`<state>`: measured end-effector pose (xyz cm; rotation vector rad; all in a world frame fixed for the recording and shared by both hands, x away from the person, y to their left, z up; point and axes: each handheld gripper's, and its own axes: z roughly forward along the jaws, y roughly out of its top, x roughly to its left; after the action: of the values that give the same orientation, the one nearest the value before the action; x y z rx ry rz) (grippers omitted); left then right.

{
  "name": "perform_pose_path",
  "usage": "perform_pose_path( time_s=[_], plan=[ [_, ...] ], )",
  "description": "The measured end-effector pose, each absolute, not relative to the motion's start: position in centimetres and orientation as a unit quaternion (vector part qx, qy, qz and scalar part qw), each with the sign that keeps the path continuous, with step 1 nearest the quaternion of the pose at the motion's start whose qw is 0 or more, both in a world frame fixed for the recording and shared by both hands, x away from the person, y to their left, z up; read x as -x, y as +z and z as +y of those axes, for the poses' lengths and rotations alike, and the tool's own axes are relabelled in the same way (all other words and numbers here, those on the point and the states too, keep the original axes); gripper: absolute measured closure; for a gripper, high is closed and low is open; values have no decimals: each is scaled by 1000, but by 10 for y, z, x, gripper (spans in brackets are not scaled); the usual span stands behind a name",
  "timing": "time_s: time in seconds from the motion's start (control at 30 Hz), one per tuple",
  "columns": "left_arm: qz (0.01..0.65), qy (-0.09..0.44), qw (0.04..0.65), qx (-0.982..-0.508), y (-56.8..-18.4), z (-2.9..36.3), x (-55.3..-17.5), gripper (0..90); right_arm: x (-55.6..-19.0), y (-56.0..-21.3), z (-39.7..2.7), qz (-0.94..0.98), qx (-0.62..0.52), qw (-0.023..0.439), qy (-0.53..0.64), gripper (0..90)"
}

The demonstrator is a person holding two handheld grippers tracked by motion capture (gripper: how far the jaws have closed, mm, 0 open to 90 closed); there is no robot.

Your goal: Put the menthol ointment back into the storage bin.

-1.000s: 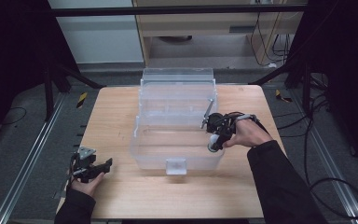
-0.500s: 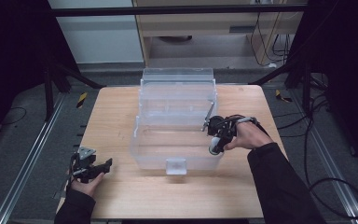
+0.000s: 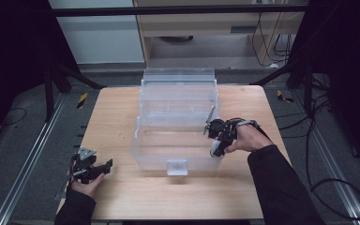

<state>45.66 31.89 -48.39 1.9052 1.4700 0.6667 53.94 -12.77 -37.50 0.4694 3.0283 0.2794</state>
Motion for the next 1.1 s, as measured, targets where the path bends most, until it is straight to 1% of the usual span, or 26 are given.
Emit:
perform_pose_path(
  time_s=[0.37,0.8,0.97,1.07,1.1],
  plan=[
    [558,253,317,-724,-484,319,-457,293,-539,-376,-129,983,-156,30,98,489],
    [558,253,318,-724,-484,318,-456,292,-535,-366,-136,979,-163,49,116,488],
    [557,254,317,-725,-483,318,-456,292,-527,-355,-146,971,-178,64,147,449],
    [557,253,317,-725,-484,318,-456,292,-520,-350,-155,963,-195,78,168,400],
    [557,254,316,-725,-484,318,-456,292,-517,-349,-161,960,-197,88,179,363]
  ],
)
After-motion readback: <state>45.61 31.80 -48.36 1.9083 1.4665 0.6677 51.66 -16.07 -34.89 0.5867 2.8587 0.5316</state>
